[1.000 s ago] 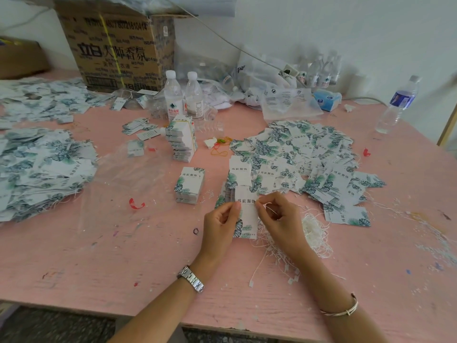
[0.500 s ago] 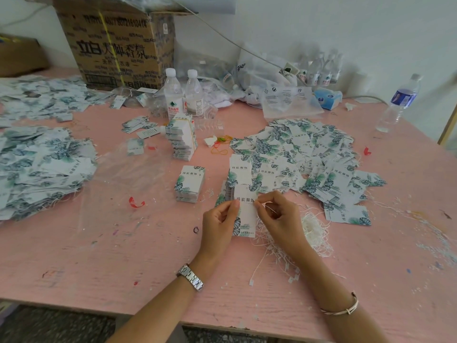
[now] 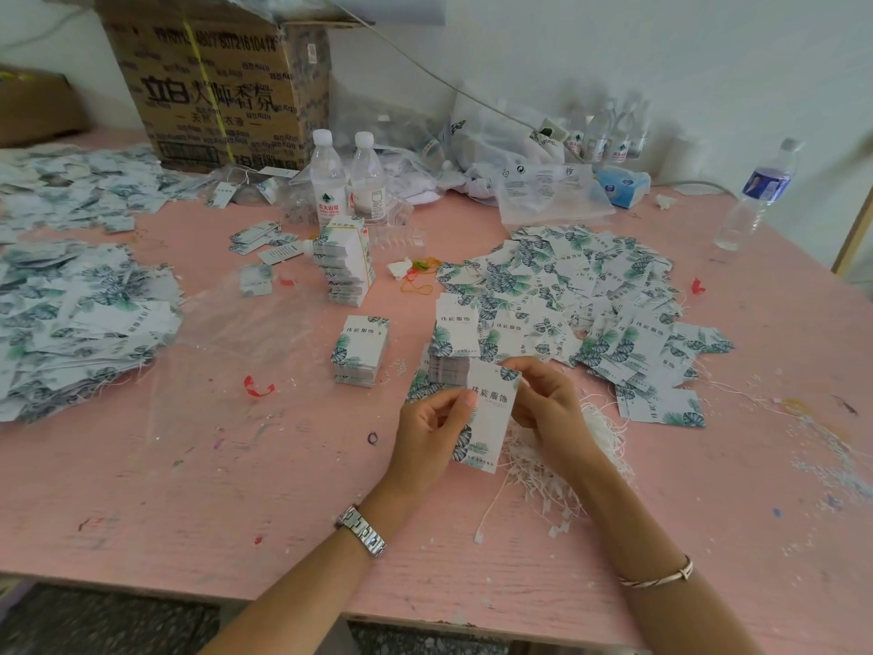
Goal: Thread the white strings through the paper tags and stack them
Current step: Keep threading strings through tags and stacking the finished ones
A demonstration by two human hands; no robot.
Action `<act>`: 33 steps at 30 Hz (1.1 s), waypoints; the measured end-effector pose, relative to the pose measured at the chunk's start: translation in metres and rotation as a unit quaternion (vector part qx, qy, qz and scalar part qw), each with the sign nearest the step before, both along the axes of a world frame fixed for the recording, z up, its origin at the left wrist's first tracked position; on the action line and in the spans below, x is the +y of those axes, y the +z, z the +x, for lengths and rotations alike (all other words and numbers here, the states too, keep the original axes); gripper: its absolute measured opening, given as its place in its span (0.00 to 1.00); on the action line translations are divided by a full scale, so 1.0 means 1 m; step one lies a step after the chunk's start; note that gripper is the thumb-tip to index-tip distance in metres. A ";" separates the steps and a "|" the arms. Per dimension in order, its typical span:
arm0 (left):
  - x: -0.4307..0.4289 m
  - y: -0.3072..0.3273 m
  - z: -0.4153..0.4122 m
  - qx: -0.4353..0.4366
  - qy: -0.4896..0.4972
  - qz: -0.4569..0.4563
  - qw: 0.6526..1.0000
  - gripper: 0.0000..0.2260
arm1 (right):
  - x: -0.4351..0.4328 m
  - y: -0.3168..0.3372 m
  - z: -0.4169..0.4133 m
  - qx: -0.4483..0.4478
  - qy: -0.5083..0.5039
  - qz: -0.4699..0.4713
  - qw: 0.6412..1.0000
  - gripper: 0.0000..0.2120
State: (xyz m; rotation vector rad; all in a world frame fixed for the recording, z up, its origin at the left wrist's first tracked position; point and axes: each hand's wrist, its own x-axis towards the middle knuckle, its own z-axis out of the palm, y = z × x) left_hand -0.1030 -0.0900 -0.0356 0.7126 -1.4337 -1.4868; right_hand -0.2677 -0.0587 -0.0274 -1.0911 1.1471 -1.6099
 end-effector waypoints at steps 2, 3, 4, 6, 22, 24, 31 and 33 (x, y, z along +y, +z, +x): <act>0.001 0.001 0.000 0.000 -0.005 0.003 1.000 0.09 | 0.000 0.002 0.002 -0.014 0.019 0.014 1.000 0.10; 0.001 0.001 0.000 0.000 -0.005 0.004 1.000 0.10 | 0.001 0.002 0.002 -0.019 0.022 0.020 0.999 0.11; 0.001 0.001 0.000 -0.003 -0.006 0.003 1.000 0.10 | 0.001 0.003 0.003 -0.023 0.025 0.025 0.999 0.11; 0.001 0.001 0.000 -0.011 -0.008 -0.002 1.000 0.09 | 0.001 0.004 0.003 -0.028 0.033 0.036 0.998 0.08; 0.001 0.000 0.000 -0.017 -0.016 0.007 1.000 0.08 | -0.002 0.006 -0.001 -0.134 0.088 0.079 0.984 0.11; 0.001 -0.001 0.000 -0.016 -0.019 0.011 1.000 0.08 | -0.001 0.006 -0.001 -0.137 0.091 0.083 0.983 0.11; 0.002 -0.001 0.000 -0.016 -0.025 0.022 0.999 0.07 | -0.001 0.007 -0.004 -0.135 0.076 0.085 0.984 0.11; 0.001 -0.001 0.001 -0.014 -0.025 0.026 0.999 0.07 | 0.000 0.008 -0.004 -0.131 0.080 0.080 0.985 0.11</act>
